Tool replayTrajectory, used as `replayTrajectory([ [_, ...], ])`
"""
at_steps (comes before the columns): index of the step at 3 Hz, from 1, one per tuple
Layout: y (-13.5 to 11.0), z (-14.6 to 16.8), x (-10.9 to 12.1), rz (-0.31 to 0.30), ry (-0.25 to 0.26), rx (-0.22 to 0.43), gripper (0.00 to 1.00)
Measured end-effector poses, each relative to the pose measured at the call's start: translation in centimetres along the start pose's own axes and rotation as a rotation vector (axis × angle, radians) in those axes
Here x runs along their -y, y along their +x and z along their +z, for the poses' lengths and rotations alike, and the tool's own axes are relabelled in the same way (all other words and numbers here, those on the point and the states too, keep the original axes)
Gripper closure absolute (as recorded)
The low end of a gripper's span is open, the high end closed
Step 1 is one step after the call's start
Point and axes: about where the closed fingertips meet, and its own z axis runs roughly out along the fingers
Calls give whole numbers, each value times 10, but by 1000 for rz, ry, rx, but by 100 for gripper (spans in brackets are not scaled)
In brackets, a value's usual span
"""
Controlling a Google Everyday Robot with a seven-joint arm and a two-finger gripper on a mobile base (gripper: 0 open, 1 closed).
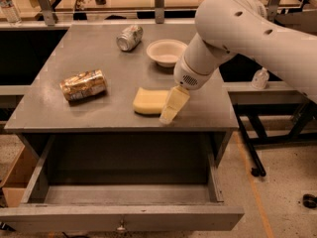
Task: Place sponge into top drawer
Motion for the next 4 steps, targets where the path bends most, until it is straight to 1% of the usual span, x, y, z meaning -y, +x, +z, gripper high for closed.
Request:
replayTrajectory([
  [1, -4, 1, 1, -5, -1, -2, 18],
  [4, -3, 0, 1, 5, 0, 3, 87],
])
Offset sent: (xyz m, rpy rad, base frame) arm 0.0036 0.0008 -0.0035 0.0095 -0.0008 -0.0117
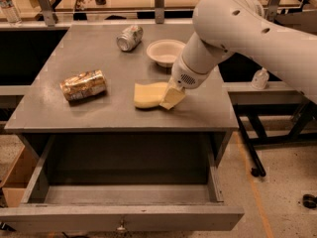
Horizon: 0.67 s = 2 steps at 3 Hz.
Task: Place sponge into top drawer
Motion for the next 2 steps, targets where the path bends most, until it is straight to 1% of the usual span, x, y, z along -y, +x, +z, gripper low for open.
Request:
replayTrajectory([
  [1, 0, 0, 0, 0, 0, 0, 100],
  [2, 1, -29, 8, -3, 33, -22, 100],
])
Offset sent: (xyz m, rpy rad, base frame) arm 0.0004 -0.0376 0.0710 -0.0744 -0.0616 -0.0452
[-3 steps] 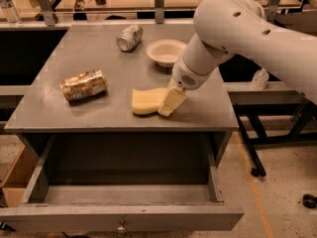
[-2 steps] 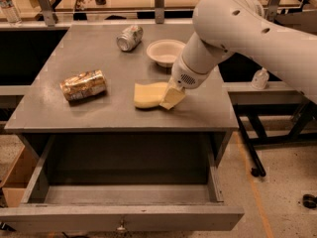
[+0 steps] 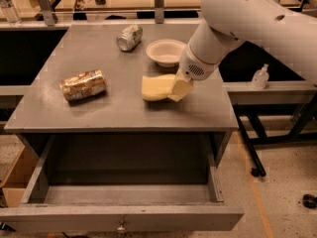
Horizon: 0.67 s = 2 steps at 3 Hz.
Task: Place sponge into top drawer
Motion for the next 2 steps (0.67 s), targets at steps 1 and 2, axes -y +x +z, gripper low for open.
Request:
replayTrajectory([
  [1, -3, -29, 3, -21, 28, -37, 100],
  [2, 1, -35, -17, -34, -25, -86, 100],
])
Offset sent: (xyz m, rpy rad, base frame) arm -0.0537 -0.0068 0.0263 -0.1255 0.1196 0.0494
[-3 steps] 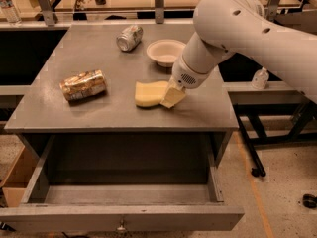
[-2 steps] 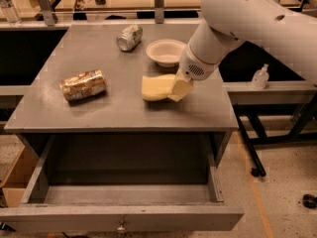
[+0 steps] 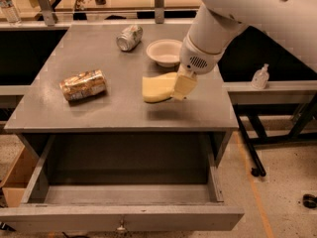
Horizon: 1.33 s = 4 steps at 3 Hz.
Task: Place sponge into top drawer
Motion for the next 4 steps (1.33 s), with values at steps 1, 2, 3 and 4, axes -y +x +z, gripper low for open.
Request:
replayTrajectory([
  [1, 3, -2, -29, 21, -39, -28, 100],
  [2, 5, -10, -62, 56, -37, -57, 100],
  [3, 7, -20, -91, 94, -15, -76, 100],
  [4, 11, -28, -117, 133, -12, -89, 100],
])
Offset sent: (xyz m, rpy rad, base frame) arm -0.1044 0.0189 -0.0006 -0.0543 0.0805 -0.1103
